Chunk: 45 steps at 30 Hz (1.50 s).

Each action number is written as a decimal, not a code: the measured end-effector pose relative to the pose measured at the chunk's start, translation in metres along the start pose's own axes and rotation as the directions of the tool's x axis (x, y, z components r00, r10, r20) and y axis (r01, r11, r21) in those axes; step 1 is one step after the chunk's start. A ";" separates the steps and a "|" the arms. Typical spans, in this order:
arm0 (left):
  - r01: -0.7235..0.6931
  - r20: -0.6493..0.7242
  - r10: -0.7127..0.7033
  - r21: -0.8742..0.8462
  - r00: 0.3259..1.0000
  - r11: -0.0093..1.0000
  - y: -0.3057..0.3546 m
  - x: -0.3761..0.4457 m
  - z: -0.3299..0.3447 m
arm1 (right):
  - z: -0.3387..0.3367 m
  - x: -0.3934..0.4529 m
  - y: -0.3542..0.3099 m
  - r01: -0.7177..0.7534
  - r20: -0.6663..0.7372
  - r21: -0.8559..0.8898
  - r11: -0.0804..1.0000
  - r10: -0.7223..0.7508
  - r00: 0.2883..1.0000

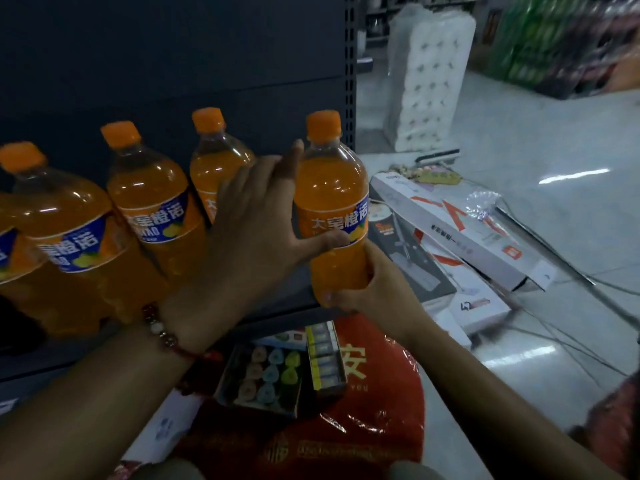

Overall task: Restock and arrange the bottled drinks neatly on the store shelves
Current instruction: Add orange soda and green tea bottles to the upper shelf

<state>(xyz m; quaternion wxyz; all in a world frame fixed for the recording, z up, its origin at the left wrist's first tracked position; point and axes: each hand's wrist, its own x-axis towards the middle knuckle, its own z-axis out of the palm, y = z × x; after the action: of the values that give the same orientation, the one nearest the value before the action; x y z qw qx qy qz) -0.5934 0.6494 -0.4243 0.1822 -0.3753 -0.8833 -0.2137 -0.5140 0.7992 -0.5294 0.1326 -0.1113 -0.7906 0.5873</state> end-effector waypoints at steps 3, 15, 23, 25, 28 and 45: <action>-0.070 -0.076 0.077 0.096 0.994 0.993 0.002 0.007 0.007 | -0.001 0.013 0.006 0.014 -0.006 0.005 1.000 -0.014 1.000; 0.002 -0.175 0.063 0.349 0.983 0.937 -0.004 0.050 0.036 | 0.003 0.084 0.022 -0.001 -0.017 -0.023 1.000 0.000 1.000; 0.052 -0.192 0.029 0.403 0.981 0.914 -0.004 0.060 0.044 | 0.005 0.100 0.023 -0.028 -0.030 -0.038 0.999 0.027 0.999; 0.054 -0.190 0.028 0.414 0.981 0.909 -0.004 0.061 0.045 | 0.006 0.101 0.022 -0.047 -0.033 -0.076 0.996 0.045 0.998; 0.062 -0.187 0.022 0.433 0.982 0.899 -0.003 0.063 0.046 | 0.008 0.102 0.019 -0.077 -0.057 -0.115 0.990 0.071 0.996; 0.028 0.113 -0.038 0.086 0.993 0.996 0.012 0.000 -0.062 | -0.023 0.020 -0.106 -0.056 0.008 -0.691 0.721 0.085 0.996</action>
<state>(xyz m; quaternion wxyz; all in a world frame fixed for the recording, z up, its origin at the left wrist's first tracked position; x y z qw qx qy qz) -0.5745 0.6252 -0.3692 0.1434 -0.3642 -0.9066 -0.1576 -0.5271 0.7962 -0.4197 0.0437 -0.1711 -0.9499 0.2580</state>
